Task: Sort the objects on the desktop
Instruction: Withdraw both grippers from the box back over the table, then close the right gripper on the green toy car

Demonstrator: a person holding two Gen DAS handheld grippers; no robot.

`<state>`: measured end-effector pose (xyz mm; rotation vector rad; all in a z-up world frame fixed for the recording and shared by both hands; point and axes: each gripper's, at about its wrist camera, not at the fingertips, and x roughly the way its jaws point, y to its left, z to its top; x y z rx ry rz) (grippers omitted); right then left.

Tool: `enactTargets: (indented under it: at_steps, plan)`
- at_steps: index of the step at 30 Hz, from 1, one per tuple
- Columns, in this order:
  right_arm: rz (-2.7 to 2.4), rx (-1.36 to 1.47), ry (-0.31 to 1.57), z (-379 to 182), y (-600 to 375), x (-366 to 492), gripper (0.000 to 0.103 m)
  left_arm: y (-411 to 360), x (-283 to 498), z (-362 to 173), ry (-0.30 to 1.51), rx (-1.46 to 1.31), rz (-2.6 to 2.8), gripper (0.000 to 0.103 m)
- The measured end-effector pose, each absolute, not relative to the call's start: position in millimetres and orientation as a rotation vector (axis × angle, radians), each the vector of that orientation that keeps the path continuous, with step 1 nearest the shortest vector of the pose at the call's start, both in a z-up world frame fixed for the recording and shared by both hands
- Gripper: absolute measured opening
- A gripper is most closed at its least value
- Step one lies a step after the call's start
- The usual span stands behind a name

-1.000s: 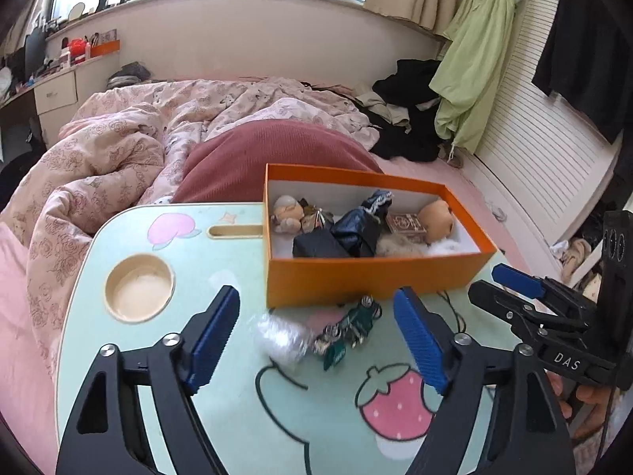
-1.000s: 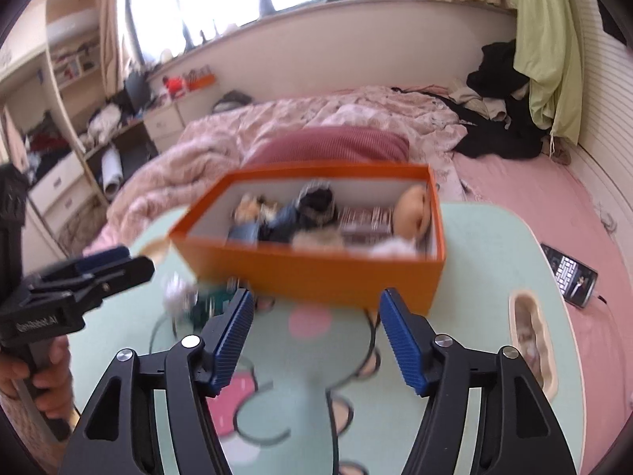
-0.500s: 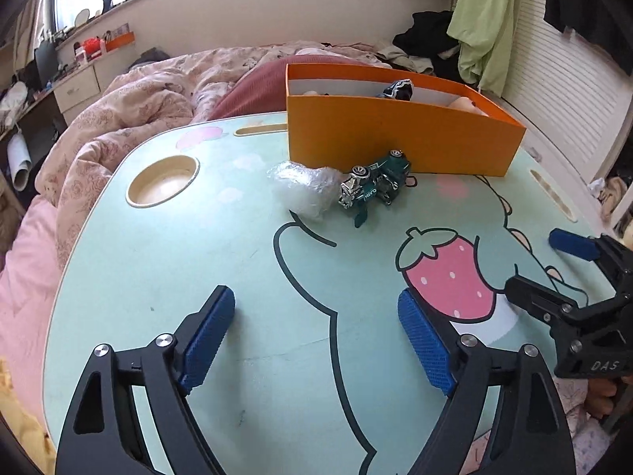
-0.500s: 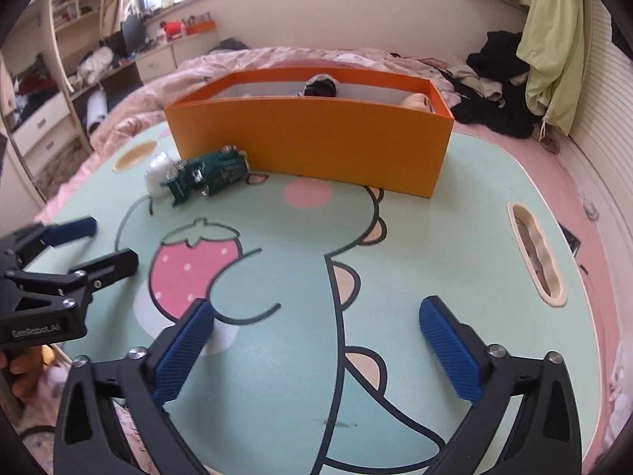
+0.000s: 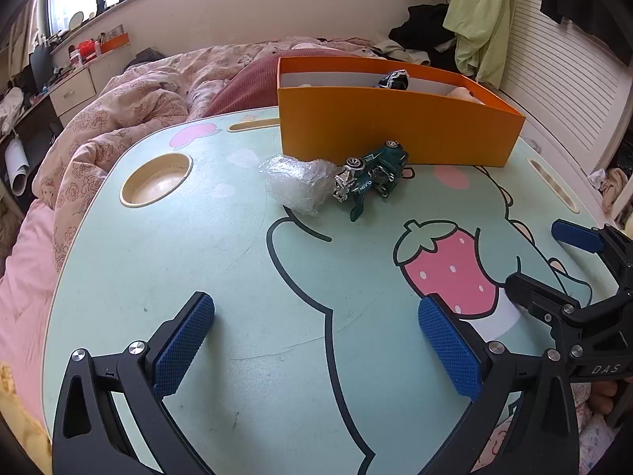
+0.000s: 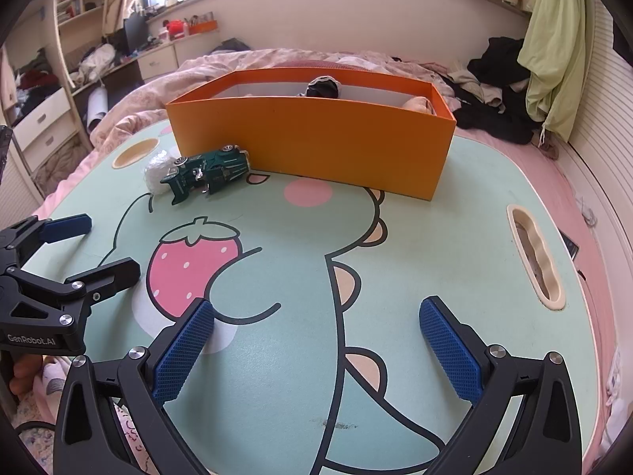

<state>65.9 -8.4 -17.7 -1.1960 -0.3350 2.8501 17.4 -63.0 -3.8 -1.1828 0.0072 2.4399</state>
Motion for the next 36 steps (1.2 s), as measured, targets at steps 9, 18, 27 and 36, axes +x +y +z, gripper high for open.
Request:
enactTargets:
  at_steps: [9,18,27,36]
  plan:
    - [2.851,-1.196,-0.336,-17.4,-8.5,65.7,0.103,-62.8,17.4,-3.7,0.008,-1.183,2.439,0.103]
    - [2.853,-1.198,-0.339,-17.6,-8.6,65.7,0.103,-62.8,17.5,-3.6,0.009,-1.183,2.439,0.103]
    - [2.853,-1.201,-0.340,-17.6,-8.5,65.8,0.103,-62.6,17.6,-3.9,0.011,-1.182,2.437,0.103]
    - [2.851,-1.207,-0.341,-17.8,-8.3,65.7,0.103,-63.1,17.3,-4.1,0.013,-1.180,2.436,0.103]
